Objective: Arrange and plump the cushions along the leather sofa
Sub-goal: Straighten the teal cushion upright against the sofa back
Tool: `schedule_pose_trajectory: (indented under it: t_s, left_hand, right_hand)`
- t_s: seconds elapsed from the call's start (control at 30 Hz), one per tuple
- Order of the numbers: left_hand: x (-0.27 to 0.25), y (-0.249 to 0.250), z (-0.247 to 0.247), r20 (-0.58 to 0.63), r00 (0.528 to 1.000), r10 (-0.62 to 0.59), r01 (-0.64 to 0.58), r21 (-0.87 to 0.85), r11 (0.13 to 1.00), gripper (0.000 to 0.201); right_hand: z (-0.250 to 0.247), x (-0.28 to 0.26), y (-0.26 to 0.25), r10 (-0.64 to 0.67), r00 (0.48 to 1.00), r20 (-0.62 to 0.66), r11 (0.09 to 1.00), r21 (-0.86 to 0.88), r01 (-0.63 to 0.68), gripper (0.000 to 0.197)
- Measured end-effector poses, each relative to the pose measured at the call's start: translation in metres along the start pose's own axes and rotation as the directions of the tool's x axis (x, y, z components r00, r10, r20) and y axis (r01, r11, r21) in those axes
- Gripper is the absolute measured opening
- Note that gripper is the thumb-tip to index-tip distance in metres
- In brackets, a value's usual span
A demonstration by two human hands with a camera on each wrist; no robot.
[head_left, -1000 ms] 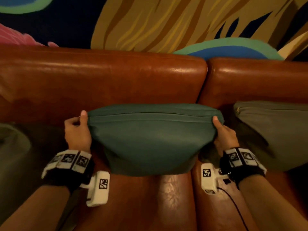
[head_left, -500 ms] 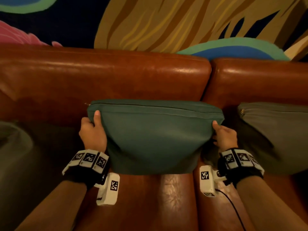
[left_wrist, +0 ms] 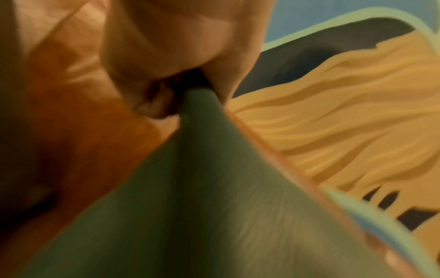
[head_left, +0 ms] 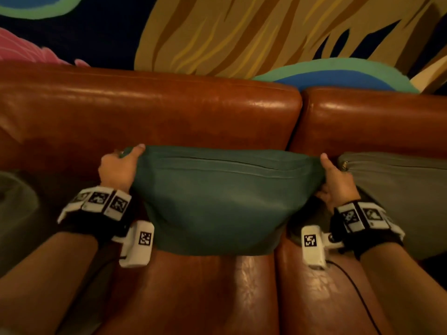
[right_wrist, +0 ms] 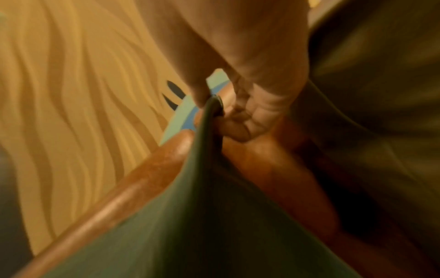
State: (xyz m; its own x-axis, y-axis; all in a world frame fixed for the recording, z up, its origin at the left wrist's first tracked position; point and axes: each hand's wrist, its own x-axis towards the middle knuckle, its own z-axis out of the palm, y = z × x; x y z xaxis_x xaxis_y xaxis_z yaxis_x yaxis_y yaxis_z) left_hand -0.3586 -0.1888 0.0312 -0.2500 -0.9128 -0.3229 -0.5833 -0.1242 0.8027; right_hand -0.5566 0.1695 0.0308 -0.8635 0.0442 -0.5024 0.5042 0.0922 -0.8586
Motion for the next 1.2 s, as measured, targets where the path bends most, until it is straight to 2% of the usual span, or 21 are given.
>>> schedule_pose_trajectory:
  t_s: [0.03,0.1,0.27,0.3,0.33,0.4,0.43,0.47,0.53,0.57,0.63,0.67,0.73,0.8,0.87,0.93,1.0,1.07,1.1,1.13,1.2]
  left_hand:
    - [0.005,0.005,0.0,-0.006,0.998,0.068,-0.067,0.057,0.996,0.056]
    - [0.016,0.009,-0.001,-0.034,0.994,0.1,-0.098,0.041,0.994,0.046]
    - [0.014,-0.003,0.017,-0.107,0.994,-0.005,0.011,0.062,0.998,0.06]
    - [0.008,-0.006,0.017,-0.102,0.994,-0.033,0.027,-0.056,0.998,0.065]
    - [0.001,-0.011,0.014,-0.05,0.994,-0.102,0.088,-0.23,0.969,0.071]
    - [-0.011,-0.028,0.009,0.113,0.982,-0.153,0.19,-0.553,0.811,0.074]
    - [-0.021,-0.037,0.006,0.137,0.983,-0.124,0.183,-0.613,0.768,0.058]
    - [-0.034,-0.044,0.004,0.136,0.989,-0.063,0.133,-0.612,0.779,0.037]
    - [-0.049,-0.057,0.005,0.062,0.994,0.093,-0.053,-0.473,0.88,0.016]
    - [-0.056,-0.06,0.002,0.026,0.982,0.189,-0.166,-0.374,0.912,0.016]
    - [-0.055,-0.061,-0.009,-0.051,0.95,0.309,-0.313,-0.179,0.933,0.029]
    - [-0.051,-0.062,-0.016,-0.086,0.936,0.341,-0.349,-0.104,0.931,0.034]
    - [-0.048,-0.06,-0.028,-0.14,0.923,0.358,-0.37,-0.071,0.926,0.037]
    - [-0.041,-0.065,-0.028,-0.147,0.932,0.331,-0.341,-0.043,0.939,0.043]
    - [-0.037,-0.071,-0.019,-0.085,0.963,0.256,-0.25,0.079,0.965,0.051]
    - [-0.036,-0.073,-0.005,-0.025,0.984,0.176,-0.172,0.112,0.979,0.059]
    - [-0.039,-0.059,0.005,-0.047,0.993,0.109,-0.111,-0.036,0.993,0.059]
    - [-0.037,-0.039,0.012,-0.032,0.999,0.001,-0.006,-0.175,0.985,0.067]
    - [-0.035,-0.03,0.014,-0.012,0.999,-0.04,0.037,-0.161,0.986,0.075]
    - [-0.033,-0.023,0.015,-0.005,0.999,-0.042,0.042,-0.103,0.994,0.079]
    - [-0.026,-0.014,0.013,-0.045,0.998,0.045,-0.043,0.055,0.998,0.069]
  right_hand:
    - [-0.001,0.003,-0.007,-0.054,0.998,-0.024,0.998,-0.035,0.054,0.029]
    - [-0.001,0.004,-0.016,-0.127,0.991,-0.035,0.987,-0.107,0.122,0.027]
    - [0.001,0.011,0.001,-0.114,0.992,-0.054,0.959,-0.266,0.096,0.043]
    - [0.001,0.013,0.005,-0.117,0.991,-0.058,0.965,-0.242,0.1,0.045]
    - [0.0,0.008,0.007,-0.096,0.995,-0.039,0.988,-0.129,0.09,0.043]
    - [-0.007,-0.008,0.017,0.003,0.998,0.069,0.99,0.139,-0.013,0.033]
    - [-0.013,-0.017,0.025,0.052,0.988,0.146,0.975,0.206,-0.082,0.029]
    - [-0.019,-0.025,0.033,0.069,0.976,0.206,0.967,0.227,-0.116,0.026]
    - [-0.026,-0.034,0.044,0.036,0.974,0.224,0.971,0.221,-0.086,0.023]
    - [-0.026,-0.04,0.042,-0.004,0.981,0.192,0.977,0.208,-0.036,0.022]
    - [-0.031,-0.049,0.031,-0.11,0.985,0.131,0.987,0.135,0.092,0.015]
    - [-0.034,-0.05,0.025,-0.165,0.98,0.112,0.984,0.089,0.156,0.011]
    - [-0.039,-0.052,0.013,-0.237,0.968,0.078,0.971,0.049,0.234,0.008]
    - [-0.036,-0.042,0.013,-0.198,0.979,0.053,0.98,0.023,0.197,0.011]
    - [-0.023,-0.029,0.023,-0.092,0.995,0.032,0.995,-0.026,0.093,0.012]
    - [-0.013,-0.019,0.033,-0.012,1.0,0.018,0.998,-0.062,0.013,0.025]
    - [-0.006,-0.016,0.028,0.026,1.0,0.003,1.0,0.011,-0.026,0.041]
    - [-0.001,-0.016,0.015,0.068,0.998,0.017,0.998,0.019,-0.068,0.062]
    - [-0.001,-0.014,0.009,0.084,0.996,0.013,0.996,-0.007,-0.084,0.064]
    - [0.0,-0.014,0.001,0.081,0.997,0.004,0.995,-0.05,-0.081,0.056]
    - [-0.001,-0.012,-0.005,0.035,0.999,-0.035,0.995,-0.095,-0.038,0.037]
